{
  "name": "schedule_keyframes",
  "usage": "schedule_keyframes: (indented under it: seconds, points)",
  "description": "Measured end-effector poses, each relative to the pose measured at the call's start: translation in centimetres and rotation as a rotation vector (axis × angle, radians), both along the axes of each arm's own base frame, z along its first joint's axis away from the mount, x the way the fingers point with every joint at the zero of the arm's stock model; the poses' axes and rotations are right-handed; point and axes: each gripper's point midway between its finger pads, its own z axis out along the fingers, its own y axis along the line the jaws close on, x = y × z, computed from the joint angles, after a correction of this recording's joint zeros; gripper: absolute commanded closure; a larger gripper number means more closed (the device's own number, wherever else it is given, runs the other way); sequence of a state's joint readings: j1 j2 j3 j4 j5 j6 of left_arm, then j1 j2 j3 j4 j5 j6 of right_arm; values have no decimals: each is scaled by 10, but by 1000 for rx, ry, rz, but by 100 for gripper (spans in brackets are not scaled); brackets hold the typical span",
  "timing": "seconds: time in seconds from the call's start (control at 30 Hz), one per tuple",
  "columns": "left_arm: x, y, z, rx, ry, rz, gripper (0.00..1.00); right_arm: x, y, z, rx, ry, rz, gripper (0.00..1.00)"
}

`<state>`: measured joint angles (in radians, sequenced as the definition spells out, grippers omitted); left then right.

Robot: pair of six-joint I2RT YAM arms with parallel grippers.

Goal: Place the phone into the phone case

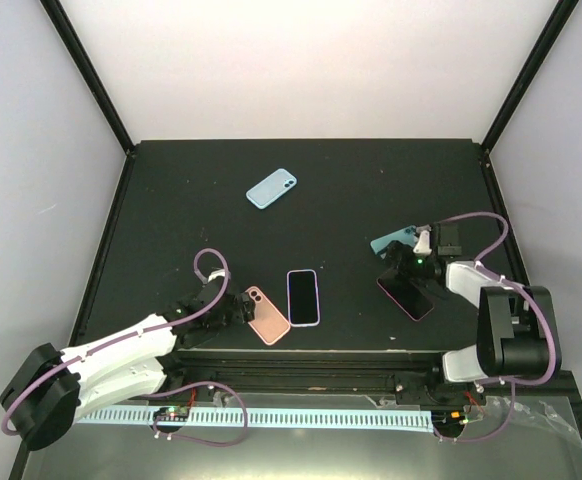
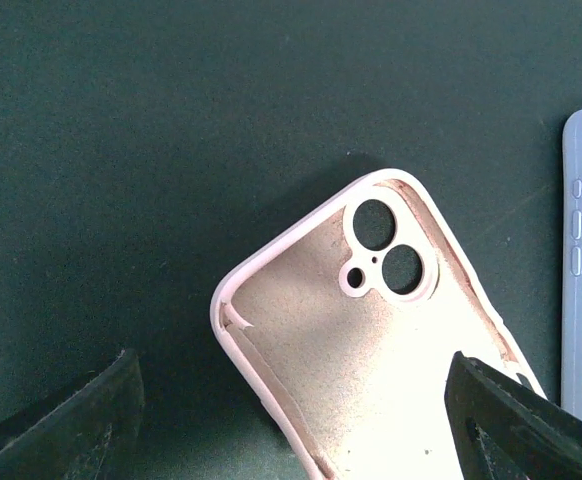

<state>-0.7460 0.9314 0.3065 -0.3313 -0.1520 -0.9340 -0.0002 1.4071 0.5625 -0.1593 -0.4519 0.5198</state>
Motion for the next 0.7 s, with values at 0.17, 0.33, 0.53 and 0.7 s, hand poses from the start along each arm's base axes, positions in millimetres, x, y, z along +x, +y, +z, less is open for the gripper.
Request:
schedule_keyframes:
  seconds: [0.17, 0.33, 0.53, 0.7]
  points:
    - [0, 0, 1, -4, -2, -1, 16, -2, 39, 1, 19, -14, 148, 4]
    - [0, 0, 3, -9, -9, 0, 16, -11, 63, 1, 27, -15, 230, 4]
    - [0, 0, 3, -9, -8, 0, 17, -27, 84, 2, 29, -10, 303, 6]
    - [1, 0, 3, -10, -8, 0, 17, -50, 103, 1, 19, 21, 372, 9]
